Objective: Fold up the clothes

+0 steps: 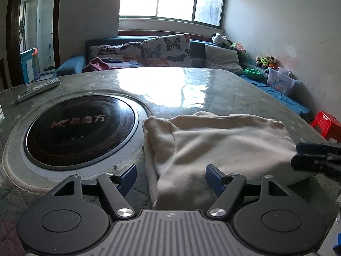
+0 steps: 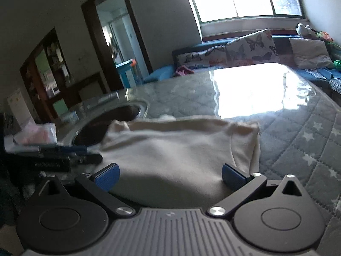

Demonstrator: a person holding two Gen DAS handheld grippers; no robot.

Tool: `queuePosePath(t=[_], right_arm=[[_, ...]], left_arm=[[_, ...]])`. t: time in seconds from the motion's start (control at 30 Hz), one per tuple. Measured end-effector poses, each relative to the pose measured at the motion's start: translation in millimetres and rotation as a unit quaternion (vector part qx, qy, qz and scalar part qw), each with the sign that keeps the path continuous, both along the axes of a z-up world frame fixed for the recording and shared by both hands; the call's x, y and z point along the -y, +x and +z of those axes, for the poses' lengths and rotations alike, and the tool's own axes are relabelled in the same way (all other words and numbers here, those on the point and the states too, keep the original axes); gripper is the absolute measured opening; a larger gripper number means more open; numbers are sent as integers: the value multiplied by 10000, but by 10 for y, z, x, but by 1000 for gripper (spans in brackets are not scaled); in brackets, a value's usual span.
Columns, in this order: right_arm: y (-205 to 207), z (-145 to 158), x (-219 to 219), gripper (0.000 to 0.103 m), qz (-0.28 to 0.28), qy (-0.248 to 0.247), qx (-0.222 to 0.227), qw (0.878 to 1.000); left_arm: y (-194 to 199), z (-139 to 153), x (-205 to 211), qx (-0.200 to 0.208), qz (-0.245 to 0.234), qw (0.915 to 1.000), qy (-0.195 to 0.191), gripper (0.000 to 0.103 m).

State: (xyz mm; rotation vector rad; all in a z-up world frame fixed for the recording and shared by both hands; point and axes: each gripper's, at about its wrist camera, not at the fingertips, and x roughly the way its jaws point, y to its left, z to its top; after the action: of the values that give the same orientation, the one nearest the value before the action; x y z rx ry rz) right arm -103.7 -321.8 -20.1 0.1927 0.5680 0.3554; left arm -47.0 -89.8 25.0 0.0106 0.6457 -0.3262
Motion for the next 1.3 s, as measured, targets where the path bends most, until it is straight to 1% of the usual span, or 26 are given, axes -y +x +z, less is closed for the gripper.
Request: queuePosePath(t=[0.03, 0.1, 0.2, 0.27, 0.37, 0.5, 0.67, 0.77, 0.87, 0.97, 1.03, 1.13, 1.2, 1.27, 1.3], right_arm=[[-5, 38, -19, 103, -74, -97, 109, 9999], [15, 71, -78, 103, -342, -543, 300, 9975], [93, 36, -143, 103, -681, -1128, 339, 9907], [141, -19, -166, 103, -826, -1404, 239, 9863], [150, -124, -194, 103, -822, -1720, 43, 9817], [70, -140, -194, 103, -816, -1833, 111, 9796], [-15, -113, -208, 103, -839, -1960, 236, 9767], [-40, -172, -230, 103, -752, -2098, 222, 9746], [-66, -128, -229, 103, -794, -2113, 312, 9737], [-90, -74, -199, 103, -922, -2141, 445, 9714], [-74, -90, -178, 103, -974, -2201, 397, 9698], [-63, -112, -148, 103, -942, -2174, 316, 9710], [-66, -105, -131, 103, -932, -2135, 303, 9720], [-70, -89, -115, 103, -931, -2113, 311, 9725], [-69, -70, -114, 103, -938, -2129, 343, 9720]], left_arm=[[-2, 8, -7, 7, 11, 10000, 0, 75], [1, 15, -19, -8, 41, 10000, -16, 75], [-1, 32, -16, -2, 59, 10000, -29, 75], [-1, 42, -15, 7, 69, 10000, -30, 75], [7, 35, -32, -14, 118, 9999, 12, 76], [17, 51, -43, -57, 153, 9999, 18, 77], [-60, 177, 55, 140, 25, 9999, -68, 77], [-116, 251, 159, 263, -167, 9994, -177, 76], [-182, 293, 295, 401, -494, 9977, -233, 75], [-219, 277, 445, 448, -828, 9953, -242, 70], [-218, 236, 534, 418, -1028, 9935, -267, 62], [-185, 146, 632, 299, -1225, 9916, -286, 52], [-147, 64, 666, 136, -1324, 9906, -303, 49], [-117, -29, 676, -27, -1318, 9910, -249, 48], [-127, -39, 661, 3, -1333, 9908, -238, 47]])
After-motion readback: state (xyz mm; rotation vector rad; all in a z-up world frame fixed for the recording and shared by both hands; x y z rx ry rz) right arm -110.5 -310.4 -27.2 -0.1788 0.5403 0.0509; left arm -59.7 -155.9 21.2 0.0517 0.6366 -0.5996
